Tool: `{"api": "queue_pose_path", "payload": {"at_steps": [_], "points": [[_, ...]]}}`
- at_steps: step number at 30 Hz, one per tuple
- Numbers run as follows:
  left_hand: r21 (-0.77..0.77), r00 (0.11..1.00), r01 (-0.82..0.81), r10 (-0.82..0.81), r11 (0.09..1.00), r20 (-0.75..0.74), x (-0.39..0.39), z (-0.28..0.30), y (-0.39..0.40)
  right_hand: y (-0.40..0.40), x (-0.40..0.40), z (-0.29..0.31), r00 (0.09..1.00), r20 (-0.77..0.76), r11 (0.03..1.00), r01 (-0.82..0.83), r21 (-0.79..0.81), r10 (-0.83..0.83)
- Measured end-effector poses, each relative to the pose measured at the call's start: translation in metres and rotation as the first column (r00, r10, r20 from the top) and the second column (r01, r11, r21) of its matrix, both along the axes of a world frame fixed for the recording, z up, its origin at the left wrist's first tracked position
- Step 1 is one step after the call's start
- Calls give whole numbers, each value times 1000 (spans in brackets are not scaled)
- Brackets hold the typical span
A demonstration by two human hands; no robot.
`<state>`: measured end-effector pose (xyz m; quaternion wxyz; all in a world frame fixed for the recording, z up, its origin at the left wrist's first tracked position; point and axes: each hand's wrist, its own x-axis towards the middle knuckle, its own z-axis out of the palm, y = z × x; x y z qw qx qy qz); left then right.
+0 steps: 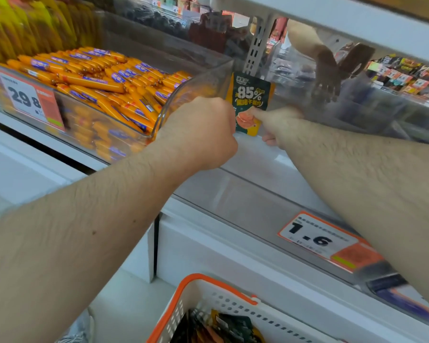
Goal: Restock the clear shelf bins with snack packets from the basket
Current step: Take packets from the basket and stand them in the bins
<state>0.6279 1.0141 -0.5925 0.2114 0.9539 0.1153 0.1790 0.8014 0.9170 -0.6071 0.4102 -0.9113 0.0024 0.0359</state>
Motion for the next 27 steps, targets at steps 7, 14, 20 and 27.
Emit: {"api": "queue_pose_path", "payload": {"at_steps": [7,14,20,27], "points": [[-32,930,131,-111,991,349,-41,15,-24,-26,-85,44,979,201,993,-20,-113,43],[-21,897,398,-394,917,-203,-103,-10,-70,-86,-185,14,494,805,944,-191,-268,328],[-136,619,477,-443,868,-648,-116,-92,-91,-133,-241,-95,528,750,889,-422,-177,400],[-231,486,478,-474,847,-734,-117,-123,-88,-181,-262,-243,854,-468,749,-461,-476,228]]}}
